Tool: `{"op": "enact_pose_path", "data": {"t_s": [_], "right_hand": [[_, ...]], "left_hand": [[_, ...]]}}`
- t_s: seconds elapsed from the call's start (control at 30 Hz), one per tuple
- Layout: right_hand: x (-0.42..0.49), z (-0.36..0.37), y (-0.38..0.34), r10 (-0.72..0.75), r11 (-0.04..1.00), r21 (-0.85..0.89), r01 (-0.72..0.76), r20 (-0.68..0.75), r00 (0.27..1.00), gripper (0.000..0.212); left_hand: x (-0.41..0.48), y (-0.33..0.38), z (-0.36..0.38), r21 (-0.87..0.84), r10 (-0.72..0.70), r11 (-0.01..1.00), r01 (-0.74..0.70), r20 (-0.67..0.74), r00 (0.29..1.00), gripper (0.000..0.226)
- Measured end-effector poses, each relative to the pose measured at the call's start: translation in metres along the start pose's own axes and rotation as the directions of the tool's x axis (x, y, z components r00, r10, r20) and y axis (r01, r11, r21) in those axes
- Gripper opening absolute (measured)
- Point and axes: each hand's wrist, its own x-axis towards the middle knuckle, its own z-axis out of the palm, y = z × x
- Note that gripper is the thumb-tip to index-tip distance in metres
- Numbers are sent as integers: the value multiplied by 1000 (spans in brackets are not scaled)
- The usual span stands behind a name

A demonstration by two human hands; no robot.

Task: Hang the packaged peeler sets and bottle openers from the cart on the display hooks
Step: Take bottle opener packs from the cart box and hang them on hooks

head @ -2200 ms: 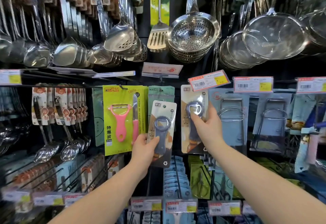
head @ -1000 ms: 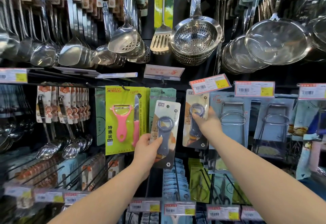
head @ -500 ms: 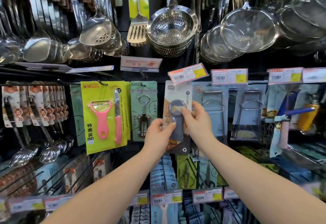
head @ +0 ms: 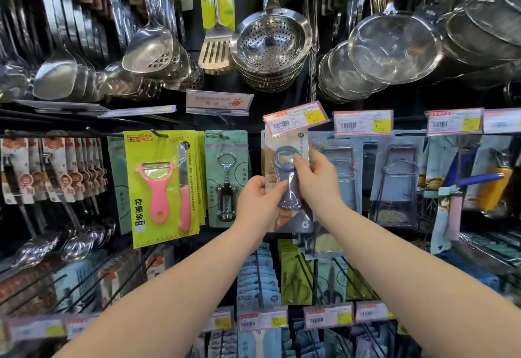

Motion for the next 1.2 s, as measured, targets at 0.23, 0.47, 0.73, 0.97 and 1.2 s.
{"op": "enact_pose_path", "data": {"t_s": [0.23,0.47,0.73,0.97,1.2], "right_hand": [[-2,-6,9,19,999,29,-18,-23,1000,15],[0,-6,9,29,998,53,-29,-4,1000,25],[17,0,16,111,994,18,-112,38,993,13],[37,11,40,128,988,-98,-120,86,988,20],[58,17,56,219,936,-310,-167,142,965,30]], "left_hand": [[-3,-7,10,31,-6,1000,7,-42,999,18],[-7,-8,9,-7,-5,1000,4,-41,999,23],[6,-8,12,84,21,996,-8,-149,989,19],[28,-15,7,356,28,933,58,-231,973,12],[45,-22,11,376,-17,920,109,-240,971,11]]}}
